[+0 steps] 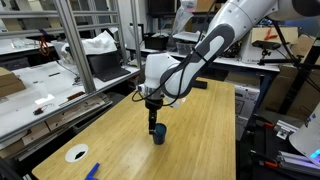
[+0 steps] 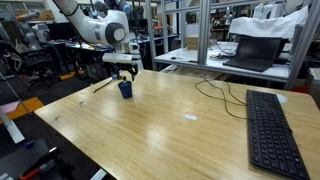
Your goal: Take the marker out of the cup and put it on the table
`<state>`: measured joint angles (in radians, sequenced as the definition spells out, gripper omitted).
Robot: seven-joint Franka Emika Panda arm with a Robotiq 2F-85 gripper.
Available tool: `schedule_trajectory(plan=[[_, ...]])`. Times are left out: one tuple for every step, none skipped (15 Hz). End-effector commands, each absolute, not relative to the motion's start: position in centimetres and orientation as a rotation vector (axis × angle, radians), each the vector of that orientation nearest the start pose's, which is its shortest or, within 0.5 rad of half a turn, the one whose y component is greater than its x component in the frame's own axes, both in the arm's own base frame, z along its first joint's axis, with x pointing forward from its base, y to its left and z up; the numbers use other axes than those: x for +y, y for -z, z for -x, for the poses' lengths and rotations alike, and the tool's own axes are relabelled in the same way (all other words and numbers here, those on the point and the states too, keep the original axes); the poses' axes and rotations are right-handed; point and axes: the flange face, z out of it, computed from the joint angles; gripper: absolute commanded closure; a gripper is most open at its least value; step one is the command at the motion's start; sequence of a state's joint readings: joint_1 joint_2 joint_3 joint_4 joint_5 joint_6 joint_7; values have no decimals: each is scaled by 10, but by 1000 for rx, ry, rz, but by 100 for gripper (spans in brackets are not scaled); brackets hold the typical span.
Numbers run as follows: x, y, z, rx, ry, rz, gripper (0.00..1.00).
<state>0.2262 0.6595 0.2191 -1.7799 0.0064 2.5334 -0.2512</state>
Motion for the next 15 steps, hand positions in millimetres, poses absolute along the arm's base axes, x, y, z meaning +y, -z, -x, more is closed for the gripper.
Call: schedule_trajectory(plan=[[279,-202,-618,-951,130,2843,40],[279,-202,-618,-950,131,2844,49],[279,-202,-619,-948,130,2846,55],[279,-202,-620,-947,134,2846,63],[279,-202,-621,-945,134,2847,69],[280,-202,-621,-945,135,2847,77],[280,-202,-621,-945,137,2848,84],[280,-203,-621,-945,139,2849,92],[280,-204,-621,-945,143,2850,96],[281,-206,-621,-946,147,2851,100],[281,-207,-621,-948,151,2851,97],[282,-209,-620,-950,157,2854,95],[282,-211,-620,-953,162,2854,95],[283,-214,-620,-959,172,2857,95],[283,-218,-621,-966,183,2863,95]])
